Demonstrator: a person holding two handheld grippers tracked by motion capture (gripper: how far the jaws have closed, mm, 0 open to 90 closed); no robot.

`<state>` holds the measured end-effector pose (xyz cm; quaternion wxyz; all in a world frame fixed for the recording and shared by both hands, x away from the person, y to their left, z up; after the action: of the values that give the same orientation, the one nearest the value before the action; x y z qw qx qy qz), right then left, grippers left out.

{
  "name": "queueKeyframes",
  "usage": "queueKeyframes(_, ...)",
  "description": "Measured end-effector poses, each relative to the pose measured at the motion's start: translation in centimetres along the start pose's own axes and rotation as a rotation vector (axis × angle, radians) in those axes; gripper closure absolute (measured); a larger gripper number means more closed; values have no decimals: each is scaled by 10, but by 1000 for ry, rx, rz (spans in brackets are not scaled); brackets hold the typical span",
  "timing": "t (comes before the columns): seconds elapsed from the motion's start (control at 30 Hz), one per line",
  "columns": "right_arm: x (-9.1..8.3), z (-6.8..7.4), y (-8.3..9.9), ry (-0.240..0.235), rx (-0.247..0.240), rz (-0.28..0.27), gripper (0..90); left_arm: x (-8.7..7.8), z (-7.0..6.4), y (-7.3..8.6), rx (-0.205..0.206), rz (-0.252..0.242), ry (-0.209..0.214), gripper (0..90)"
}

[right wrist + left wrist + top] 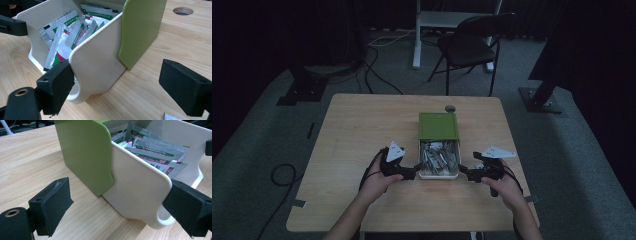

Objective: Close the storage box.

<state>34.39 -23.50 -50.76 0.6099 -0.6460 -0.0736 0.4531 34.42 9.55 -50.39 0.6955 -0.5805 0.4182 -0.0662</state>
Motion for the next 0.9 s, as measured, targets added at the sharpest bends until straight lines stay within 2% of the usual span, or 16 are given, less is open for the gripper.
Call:
queueKeyframes(0.1,1,-1,0,-1,4,0,128,1,2,0,-15,2,7,99)
queueKeyframes(0.73,6,-5,-6,14,11,1,129,3,7,-6,-15,-2,-6,99)
queueKeyframes(0.9,7,-6,-7,21,14,3,129,4,7,-8,8,3,-15,99)
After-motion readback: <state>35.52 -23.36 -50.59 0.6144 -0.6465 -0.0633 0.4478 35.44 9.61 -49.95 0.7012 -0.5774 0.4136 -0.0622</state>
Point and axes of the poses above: each handheld gripper's, and its own axes: x roughly forward along the jaws, y roughly out of its underside, z roughly to its left, the point moved 1 cm from there along x, roughly forward along the jaws, and after that the axes turned 2 degrees about -y, right-handed, at the moved point
